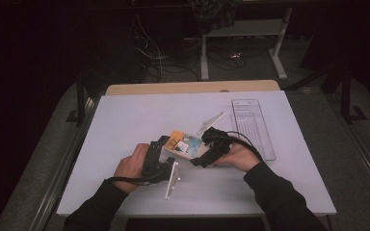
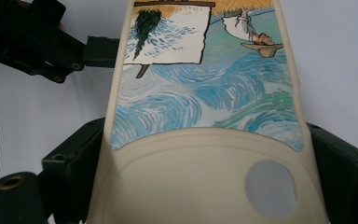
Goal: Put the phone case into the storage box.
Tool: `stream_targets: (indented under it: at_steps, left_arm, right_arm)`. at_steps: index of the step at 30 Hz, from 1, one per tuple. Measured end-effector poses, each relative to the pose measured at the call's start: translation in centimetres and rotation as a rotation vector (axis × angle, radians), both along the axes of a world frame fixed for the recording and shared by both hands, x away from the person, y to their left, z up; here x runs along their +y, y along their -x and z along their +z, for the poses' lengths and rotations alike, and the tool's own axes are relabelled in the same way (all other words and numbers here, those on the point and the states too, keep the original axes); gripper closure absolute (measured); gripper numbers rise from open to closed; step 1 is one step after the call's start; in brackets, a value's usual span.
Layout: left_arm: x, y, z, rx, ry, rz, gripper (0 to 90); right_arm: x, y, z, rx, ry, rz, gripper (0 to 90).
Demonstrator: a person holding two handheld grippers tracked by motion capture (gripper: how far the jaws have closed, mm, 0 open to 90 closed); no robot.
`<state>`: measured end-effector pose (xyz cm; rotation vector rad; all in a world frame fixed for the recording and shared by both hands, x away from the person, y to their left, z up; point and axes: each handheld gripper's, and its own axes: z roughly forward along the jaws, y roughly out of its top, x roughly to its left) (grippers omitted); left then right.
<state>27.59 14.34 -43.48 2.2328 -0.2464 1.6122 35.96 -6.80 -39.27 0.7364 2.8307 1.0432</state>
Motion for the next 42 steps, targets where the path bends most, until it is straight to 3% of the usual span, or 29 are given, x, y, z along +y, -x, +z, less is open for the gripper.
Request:
stream_targets:
  at_steps: [5, 12, 22, 31, 42]
  left_arm:
    - [-0.3, 0.2, -0.1, -0.001, -0.008, -0.023, 16.8]
    - [-0.4, 0.4, -0.2, -0.039, -0.02, -0.038, 25.6]
    - [-0.7, 0.7, -0.3, -0.081, -0.036, -0.052, 45.5]
    - [-0.9, 0.9, -0.2, -0.105, -0.061, -0.052, 53.0]
    - [-1.1, 1.0, -0.3, -0.106, -0.088, -0.071, 63.0]
  right_arm:
    - [0.3, 0.1, 0.0, 0.002, -0.007, 0.01, 9.3]
    - [0.7, 0.1, 0.0, 0.003, -0.01, 0.017, 9.3]
    - [0.9, 0.3, 0.2, 0.011, -0.022, 0.021, 9.3]
    - [1.2, 0.4, 0.1, 0.004, -0.022, 0.028, 9.3]
    - [1.1, 0.4, 0.2, 0.01, -0.027, 0.029, 9.3]
